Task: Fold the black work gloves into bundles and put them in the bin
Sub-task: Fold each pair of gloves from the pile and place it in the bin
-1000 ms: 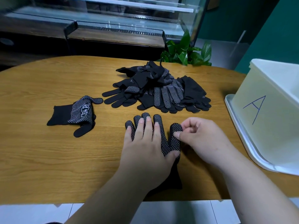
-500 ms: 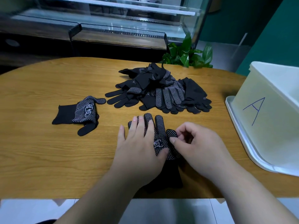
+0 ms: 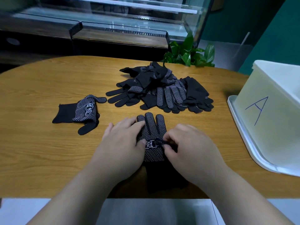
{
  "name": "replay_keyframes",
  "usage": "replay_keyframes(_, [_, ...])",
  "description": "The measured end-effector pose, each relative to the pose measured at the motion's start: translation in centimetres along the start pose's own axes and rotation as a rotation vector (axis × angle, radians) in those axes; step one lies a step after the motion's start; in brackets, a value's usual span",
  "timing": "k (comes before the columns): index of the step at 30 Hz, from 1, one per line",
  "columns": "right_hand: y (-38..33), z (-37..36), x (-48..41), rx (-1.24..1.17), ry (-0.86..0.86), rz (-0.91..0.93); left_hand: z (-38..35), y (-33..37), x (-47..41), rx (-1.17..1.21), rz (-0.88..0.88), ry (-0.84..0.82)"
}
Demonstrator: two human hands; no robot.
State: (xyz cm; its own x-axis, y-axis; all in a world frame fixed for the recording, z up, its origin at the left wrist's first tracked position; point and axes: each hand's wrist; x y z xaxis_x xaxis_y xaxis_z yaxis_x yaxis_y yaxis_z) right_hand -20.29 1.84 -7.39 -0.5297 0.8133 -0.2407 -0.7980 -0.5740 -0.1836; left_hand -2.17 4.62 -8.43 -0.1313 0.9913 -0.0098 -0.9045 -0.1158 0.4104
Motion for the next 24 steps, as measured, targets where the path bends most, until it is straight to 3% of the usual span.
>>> replay_keyframes(10, [-0.6, 0.5, 0.2, 0.017, -0.232, 0.110, 0.4, 0.0, -0.3, 0.195, 0.022, 0.100])
replay_keyframes(24, [1.0, -0.3, -0.4, -0.121, -0.132, 0.163, 0.9, -1.7, -1.8, 0.224, 0.103, 0.180])
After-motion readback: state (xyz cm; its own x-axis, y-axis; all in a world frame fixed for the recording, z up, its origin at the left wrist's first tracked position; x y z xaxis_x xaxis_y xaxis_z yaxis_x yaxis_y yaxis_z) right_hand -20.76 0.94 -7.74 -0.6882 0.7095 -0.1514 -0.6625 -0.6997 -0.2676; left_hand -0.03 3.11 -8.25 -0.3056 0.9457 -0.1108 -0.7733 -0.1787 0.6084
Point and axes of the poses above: each hand's wrist, its own x-axis away from the middle knuckle, its own z-axis out of the back of the hand, y = z × x, and after that the axes turned 4 degrees about z, right-handed
